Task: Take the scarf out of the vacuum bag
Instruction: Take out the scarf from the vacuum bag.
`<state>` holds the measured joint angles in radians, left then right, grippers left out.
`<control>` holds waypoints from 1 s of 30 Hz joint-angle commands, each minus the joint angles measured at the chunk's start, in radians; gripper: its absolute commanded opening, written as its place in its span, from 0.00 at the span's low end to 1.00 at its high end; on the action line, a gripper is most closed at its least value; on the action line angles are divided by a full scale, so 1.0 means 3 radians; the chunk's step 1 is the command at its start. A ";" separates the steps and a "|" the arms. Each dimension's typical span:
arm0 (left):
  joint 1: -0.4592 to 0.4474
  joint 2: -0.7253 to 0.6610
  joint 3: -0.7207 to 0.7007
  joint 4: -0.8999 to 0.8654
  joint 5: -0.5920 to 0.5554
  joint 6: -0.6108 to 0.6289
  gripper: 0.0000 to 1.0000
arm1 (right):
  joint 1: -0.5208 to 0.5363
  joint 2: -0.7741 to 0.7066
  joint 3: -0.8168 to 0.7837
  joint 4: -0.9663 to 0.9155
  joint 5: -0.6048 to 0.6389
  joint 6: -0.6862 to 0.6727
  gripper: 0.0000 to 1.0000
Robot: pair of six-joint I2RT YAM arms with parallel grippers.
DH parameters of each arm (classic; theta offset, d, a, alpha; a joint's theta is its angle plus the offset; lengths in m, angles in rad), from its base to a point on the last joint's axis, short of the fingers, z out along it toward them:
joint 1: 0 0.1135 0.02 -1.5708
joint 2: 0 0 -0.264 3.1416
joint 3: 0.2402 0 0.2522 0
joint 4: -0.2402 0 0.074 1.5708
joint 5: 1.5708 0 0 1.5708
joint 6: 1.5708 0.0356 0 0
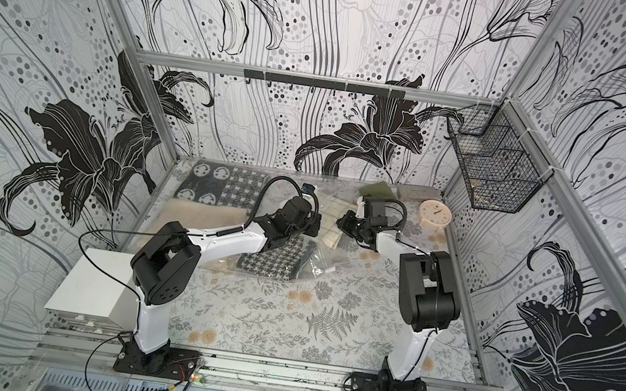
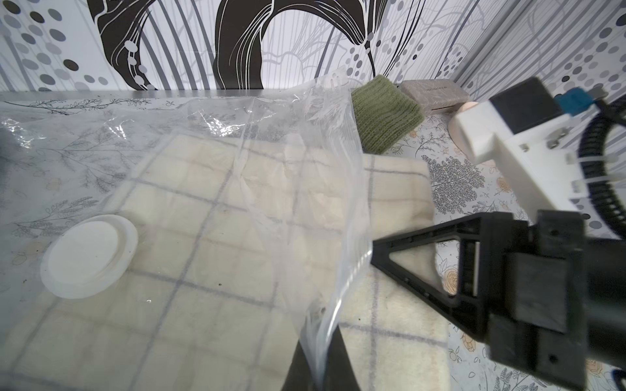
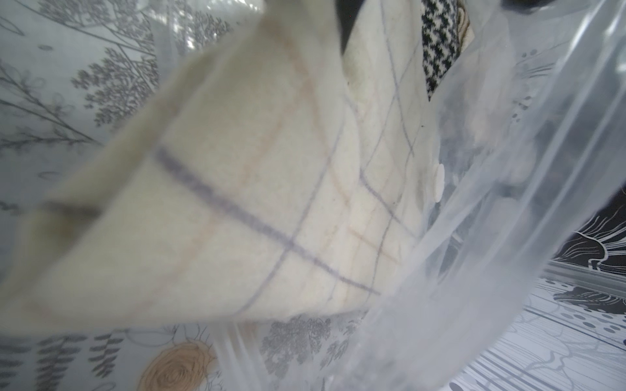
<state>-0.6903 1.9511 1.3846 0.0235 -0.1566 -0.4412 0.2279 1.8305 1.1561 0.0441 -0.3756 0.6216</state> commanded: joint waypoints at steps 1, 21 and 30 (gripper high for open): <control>0.0004 -0.0099 -0.0003 0.0134 -0.0102 0.0024 0.00 | 0.0023 -0.0201 0.0059 -0.0360 0.0098 -0.0236 0.00; 0.0001 -0.0086 -0.0008 0.0147 -0.0089 0.0003 0.00 | 0.0022 -0.0431 0.0342 -0.0908 0.0315 -0.0483 0.00; 0.0000 -0.0102 -0.0038 0.0165 -0.0094 0.0003 0.00 | 0.0017 -0.0515 0.0381 -0.1069 0.0372 -0.0522 0.00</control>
<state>-0.6903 1.9511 1.3842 0.0235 -0.1570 -0.4416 0.2279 1.7168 1.2354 -0.2329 -0.2642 0.4984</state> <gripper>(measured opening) 0.049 0.088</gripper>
